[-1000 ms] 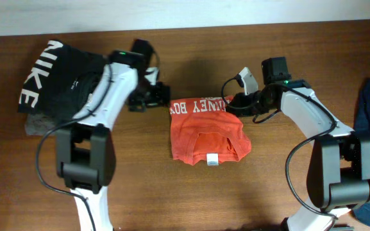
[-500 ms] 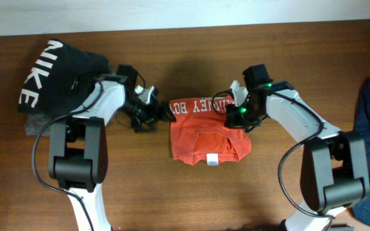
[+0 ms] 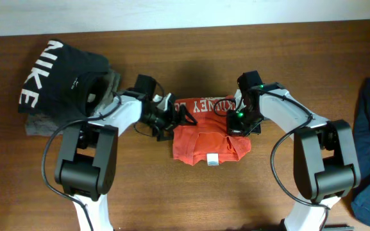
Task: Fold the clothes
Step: 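Grasp the folded orange shirt's top edge with both grippers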
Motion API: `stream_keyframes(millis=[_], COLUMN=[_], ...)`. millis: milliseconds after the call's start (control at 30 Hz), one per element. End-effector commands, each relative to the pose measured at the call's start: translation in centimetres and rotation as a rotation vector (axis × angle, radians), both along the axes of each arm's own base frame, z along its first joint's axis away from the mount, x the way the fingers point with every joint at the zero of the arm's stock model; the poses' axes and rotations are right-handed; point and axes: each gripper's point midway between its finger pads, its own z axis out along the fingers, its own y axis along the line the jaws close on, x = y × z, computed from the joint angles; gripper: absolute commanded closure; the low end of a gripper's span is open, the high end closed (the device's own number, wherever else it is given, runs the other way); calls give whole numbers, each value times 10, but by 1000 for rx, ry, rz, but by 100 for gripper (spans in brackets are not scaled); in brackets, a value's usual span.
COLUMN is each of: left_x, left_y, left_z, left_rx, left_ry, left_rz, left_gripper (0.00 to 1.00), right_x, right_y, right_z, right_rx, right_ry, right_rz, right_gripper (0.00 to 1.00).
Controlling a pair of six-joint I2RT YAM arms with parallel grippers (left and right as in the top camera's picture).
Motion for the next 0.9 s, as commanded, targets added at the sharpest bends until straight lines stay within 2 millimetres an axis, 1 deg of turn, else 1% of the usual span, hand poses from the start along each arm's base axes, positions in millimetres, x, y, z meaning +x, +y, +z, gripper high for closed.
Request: stream_keyframes(millis=[0, 133, 167, 267, 333, 400, 533, 667, 700, 733, 767, 867], left_x=[-18, -15, -13, -11, -10, -8, -7, -8, -8, -7, -7, -7], left_y=[7, 2, 1, -4, -8, -15, -29, -35, -35, -36, -36, -37], left_z=[-41, -41, -41, -40, -40, -38, -33, -32, -32, -31, -31, -31], left_rx=[133, 130, 125, 117, 108, 90, 45, 38, 37, 36, 35, 33], left_ry=[64, 39, 26, 3, -14, -50, -102, -116, -118, -121, -124, -128], left_rz=[8, 3, 1, -7, -21, -41, -80, -92, -92, -92, -92, -93], left_gripper=[6, 11, 18, 30, 34, 36, 36, 35, 30, 22, 18, 17], right_x=[-1, -1, -1, -1, -1, -1, -1, -1, -1, -1, -1, -1], right_y=[-3, -3, -3, -3, -3, -3, -3, -3, -3, -3, -3, -3], right_z=[-4, -4, -4, -4, -4, -4, -4, -4, -4, -4, -4, -4], right_rx=[-25, -25, -25, -25, -25, -25, -25, -25, -25, -25, -25, -25], right_ry=[8, 8, 8, 9, 9, 9, 8, 8, 8, 8, 8, 8], right_rz=[-10, -10, -10, -10, -10, -10, -9, -6, -6, -6, -6, -6], right_gripper=[96, 96, 96, 96, 96, 96, 96, 96, 96, 96, 96, 96])
